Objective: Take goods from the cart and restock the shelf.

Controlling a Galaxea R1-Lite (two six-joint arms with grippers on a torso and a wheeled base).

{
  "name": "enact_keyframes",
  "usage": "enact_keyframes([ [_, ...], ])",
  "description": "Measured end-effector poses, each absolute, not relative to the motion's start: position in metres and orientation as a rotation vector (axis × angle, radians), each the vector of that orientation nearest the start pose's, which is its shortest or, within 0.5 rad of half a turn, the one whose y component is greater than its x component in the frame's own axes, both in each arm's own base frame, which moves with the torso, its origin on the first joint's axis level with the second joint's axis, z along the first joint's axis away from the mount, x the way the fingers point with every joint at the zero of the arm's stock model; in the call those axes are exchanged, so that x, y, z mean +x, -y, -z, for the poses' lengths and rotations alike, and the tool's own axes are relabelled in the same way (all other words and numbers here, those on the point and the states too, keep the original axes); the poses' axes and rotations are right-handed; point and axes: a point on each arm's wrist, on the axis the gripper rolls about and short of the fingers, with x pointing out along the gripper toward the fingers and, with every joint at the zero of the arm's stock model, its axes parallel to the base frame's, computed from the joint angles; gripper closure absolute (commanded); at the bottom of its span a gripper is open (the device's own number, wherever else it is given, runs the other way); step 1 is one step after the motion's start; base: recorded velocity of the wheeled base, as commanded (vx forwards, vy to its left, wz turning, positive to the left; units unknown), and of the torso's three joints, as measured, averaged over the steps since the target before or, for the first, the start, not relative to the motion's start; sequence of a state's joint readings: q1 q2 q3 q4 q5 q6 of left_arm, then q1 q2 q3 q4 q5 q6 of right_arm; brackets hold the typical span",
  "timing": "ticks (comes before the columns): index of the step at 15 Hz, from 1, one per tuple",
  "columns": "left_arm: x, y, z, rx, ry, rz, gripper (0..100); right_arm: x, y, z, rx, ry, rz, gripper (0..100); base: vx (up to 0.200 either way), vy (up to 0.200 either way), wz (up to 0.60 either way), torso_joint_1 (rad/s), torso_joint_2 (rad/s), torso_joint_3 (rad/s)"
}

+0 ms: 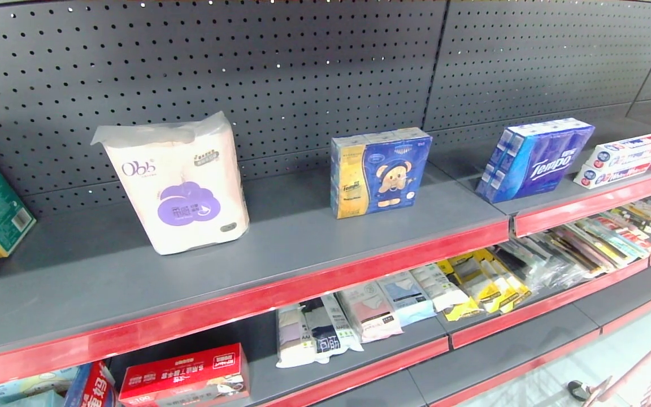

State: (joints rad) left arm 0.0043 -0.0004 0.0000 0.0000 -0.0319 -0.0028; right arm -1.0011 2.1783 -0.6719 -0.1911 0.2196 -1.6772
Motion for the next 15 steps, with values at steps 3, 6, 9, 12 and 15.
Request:
enact_keyframes([
  [3,-0.023,0.001,-0.075,-0.003,0.0,0.028,0,0.155,0.234,0.002,-0.719,-1.215,-0.329,100,0.0,0.0,0.0,0.0,0.0,0.0],
  [6,-0.023,0.001,-0.075,-0.003,0.0,0.028,0,0.151,0.227,-0.015,-0.758,-1.219,-0.291,100,0.0,0.0,0.0,0.0,0.0,0.0],
  [9,-0.023,0.001,-0.075,-0.003,0.0,0.028,0,0.148,0.223,-0.031,-0.806,-1.209,-0.254,100,0.0,0.0,0.0,0.0,0.0,0.0],
  [12,-0.023,0.001,-0.075,-0.003,0.0,0.028,0,0.147,0.221,-0.049,-0.866,-1.182,-0.209,100,0.0,0.0,0.0,0.0,0.0,0.0],
  [15,-0.023,0.001,-0.075,-0.003,0.0,0.028,0,0.145,0.218,-0.068,-0.921,-1.157,-0.155,100,0.0,0.0,0.0,0.0,0.0,0.0],
])
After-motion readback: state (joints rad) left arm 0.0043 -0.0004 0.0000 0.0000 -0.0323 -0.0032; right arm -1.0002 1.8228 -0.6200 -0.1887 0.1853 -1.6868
